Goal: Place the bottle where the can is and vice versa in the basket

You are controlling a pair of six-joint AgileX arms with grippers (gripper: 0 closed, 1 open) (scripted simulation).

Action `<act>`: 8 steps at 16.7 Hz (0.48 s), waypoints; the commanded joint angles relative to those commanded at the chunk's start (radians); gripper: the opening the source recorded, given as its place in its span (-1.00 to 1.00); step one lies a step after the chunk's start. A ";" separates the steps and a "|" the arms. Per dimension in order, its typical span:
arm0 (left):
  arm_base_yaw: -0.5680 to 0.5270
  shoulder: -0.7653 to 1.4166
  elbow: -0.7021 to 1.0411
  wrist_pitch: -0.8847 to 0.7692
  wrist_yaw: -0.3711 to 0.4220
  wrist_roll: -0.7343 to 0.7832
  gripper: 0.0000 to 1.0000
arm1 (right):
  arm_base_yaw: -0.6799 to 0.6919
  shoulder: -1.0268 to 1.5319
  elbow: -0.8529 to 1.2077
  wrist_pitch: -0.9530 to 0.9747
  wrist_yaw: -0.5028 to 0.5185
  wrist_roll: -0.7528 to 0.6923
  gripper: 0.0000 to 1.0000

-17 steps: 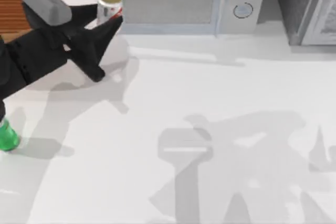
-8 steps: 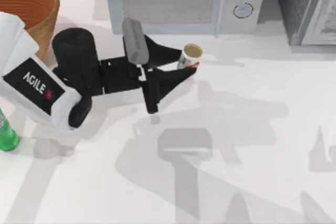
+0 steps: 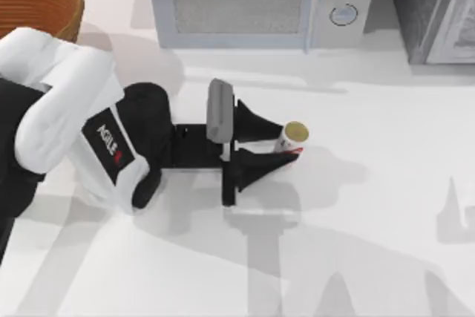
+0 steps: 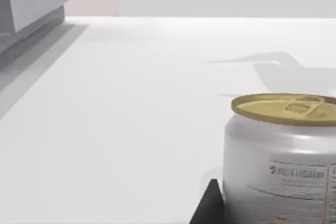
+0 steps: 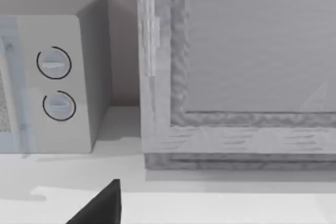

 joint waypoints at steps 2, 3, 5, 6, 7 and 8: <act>0.000 0.000 0.000 0.000 0.000 0.000 -1.00 | 0.000 0.000 0.000 0.000 0.000 0.000 1.00; 0.000 0.000 0.000 0.000 0.000 0.000 -1.00 | 0.000 0.000 0.000 0.000 0.000 0.000 1.00; 0.000 0.000 0.000 0.000 0.000 0.000 -1.00 | 0.000 0.000 0.000 0.000 0.000 0.000 1.00; 0.000 0.000 0.000 0.000 0.000 0.000 -0.85 | 0.000 0.000 0.000 0.000 0.000 0.000 1.00; 0.000 0.000 0.000 0.000 0.000 0.000 -0.70 | 0.000 0.000 0.000 0.000 0.000 0.000 1.00; 0.000 0.000 0.000 0.000 0.000 0.000 -0.55 | 0.000 0.000 0.000 0.000 0.000 0.000 1.00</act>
